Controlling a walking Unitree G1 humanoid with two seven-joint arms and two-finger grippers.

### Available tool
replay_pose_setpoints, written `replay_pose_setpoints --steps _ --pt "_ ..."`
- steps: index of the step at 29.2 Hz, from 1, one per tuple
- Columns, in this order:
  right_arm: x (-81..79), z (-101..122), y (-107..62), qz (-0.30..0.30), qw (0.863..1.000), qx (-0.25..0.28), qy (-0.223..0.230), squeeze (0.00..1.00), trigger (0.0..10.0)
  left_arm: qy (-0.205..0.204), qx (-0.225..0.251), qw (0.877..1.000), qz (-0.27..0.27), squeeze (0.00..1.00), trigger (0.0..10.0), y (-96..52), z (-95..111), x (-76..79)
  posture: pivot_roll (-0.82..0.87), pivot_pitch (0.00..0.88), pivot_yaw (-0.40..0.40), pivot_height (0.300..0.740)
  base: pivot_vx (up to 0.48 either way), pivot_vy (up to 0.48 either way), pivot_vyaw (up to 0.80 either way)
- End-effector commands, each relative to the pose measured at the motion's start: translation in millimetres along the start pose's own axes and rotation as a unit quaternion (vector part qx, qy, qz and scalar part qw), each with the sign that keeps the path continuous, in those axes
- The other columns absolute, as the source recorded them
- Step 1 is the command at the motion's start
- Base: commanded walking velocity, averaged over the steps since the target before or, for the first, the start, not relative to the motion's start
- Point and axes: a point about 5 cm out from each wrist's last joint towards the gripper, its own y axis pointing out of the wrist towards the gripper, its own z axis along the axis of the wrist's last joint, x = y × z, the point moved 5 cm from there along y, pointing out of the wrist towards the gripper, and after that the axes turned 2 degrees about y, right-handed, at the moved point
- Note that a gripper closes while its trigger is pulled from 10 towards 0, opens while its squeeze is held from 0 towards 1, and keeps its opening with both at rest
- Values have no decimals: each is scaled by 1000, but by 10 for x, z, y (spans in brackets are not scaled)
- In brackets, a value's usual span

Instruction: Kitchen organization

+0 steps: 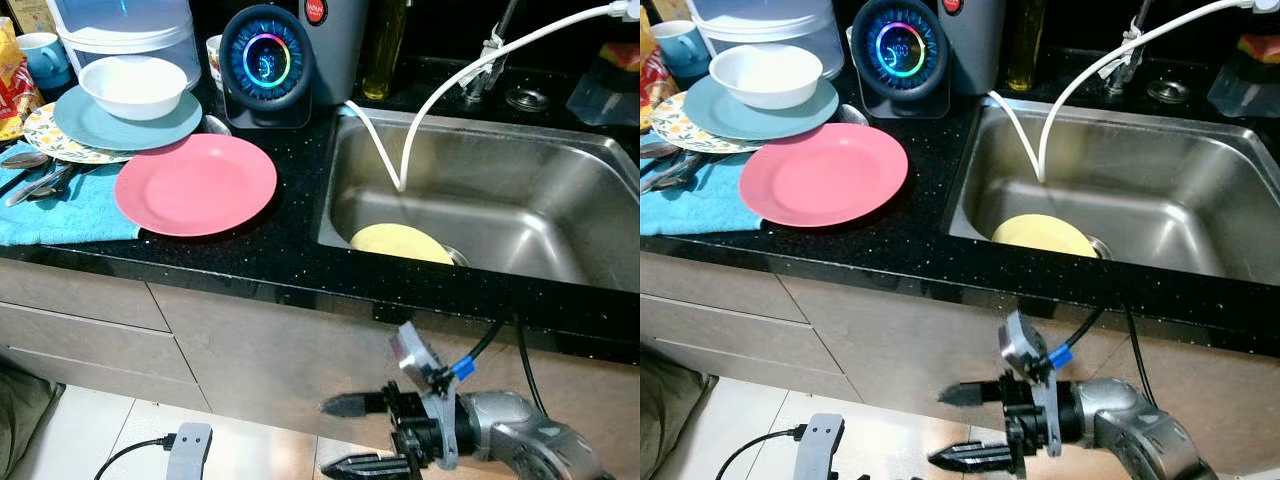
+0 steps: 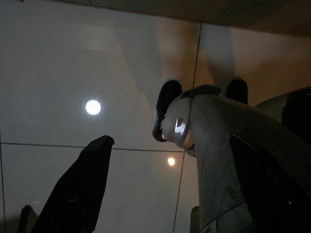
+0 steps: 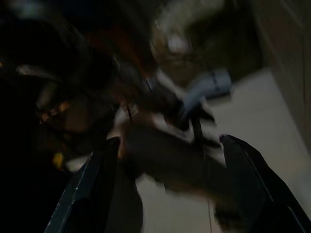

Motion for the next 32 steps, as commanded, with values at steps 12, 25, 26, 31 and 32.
replay_pose_setpoints --steps 12,25,26,31,32 --pt "662 -1225 -231 -213 958 -125 146 0 10000 -11 -10 1000 14 0 10000 -40 -92 -97 29 103 -19 740 0 0 0" --pt "1024 -1928 -680 -498 809 -226 215 0 10000 -57 93 989 102 0 10000 -78 427 -459 59 107 -15 740 0 0 0" --pt "1037 -1939 -707 -515 798 -218 226 0 10000 -65 101 986 117 0 10000 -94 468 -514 63 105 -15 740 0 0 0" --pt "1040 -1999 -763 -549 770 -214 242 0 10000 -83 134 972 172 0 10000 -179 597 -737 75 107 -23 740 0 0 0" --pt "1015 -2051 -786 -561 758 -223 246 0 10000 -92 159 962 204 0 10000 -249 692 -874 80 109 -24 740 0 0 0"
